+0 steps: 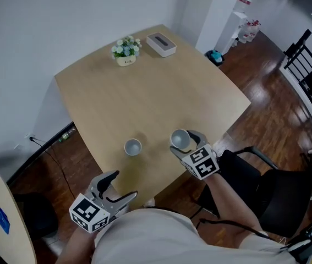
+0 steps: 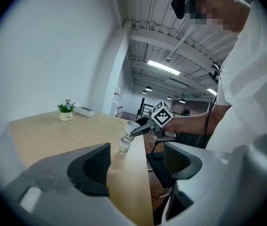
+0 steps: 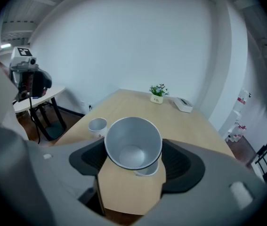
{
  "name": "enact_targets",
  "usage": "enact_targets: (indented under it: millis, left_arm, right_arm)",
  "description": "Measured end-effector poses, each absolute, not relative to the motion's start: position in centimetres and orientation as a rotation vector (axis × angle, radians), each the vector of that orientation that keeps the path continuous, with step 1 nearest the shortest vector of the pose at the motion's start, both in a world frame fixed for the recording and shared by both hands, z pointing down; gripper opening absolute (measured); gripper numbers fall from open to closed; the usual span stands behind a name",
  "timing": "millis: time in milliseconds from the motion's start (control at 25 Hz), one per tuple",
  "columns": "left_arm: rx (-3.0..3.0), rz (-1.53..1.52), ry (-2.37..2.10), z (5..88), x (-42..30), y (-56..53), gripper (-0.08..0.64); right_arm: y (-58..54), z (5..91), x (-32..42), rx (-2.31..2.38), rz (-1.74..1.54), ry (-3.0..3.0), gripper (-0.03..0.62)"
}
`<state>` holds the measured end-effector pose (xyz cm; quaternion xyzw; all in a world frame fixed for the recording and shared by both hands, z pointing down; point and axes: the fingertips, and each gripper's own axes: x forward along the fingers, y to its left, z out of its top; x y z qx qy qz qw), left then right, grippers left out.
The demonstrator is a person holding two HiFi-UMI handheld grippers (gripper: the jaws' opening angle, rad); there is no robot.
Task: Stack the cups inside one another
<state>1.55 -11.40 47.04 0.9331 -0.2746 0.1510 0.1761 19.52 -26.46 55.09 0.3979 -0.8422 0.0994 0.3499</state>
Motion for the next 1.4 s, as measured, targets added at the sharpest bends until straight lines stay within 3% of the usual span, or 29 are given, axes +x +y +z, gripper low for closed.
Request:
enact_targets:
  millis: [560, 800, 1400]
  left_arm:
    - [2.584, 0.453, -0.866, 47.6, -0.2, -11.0, 0.368]
    - [2.584, 0.456, -0.867, 47.6, -0.8, -10.3, 0.376]
    - [2.578, 0.440, -0.935, 46.2, -5.0, -5.2, 0.384]
  right_arm:
    - [-29.6, 61.3, 22.2, 1.060, 0.370, -2.105, 0.368]
    - [-28.5, 60.1, 21.5, 1.109, 0.359, -2.123, 0.393]
    - [-21.7, 60.5, 6.2, 0.810, 0.289, -2.257, 0.405]
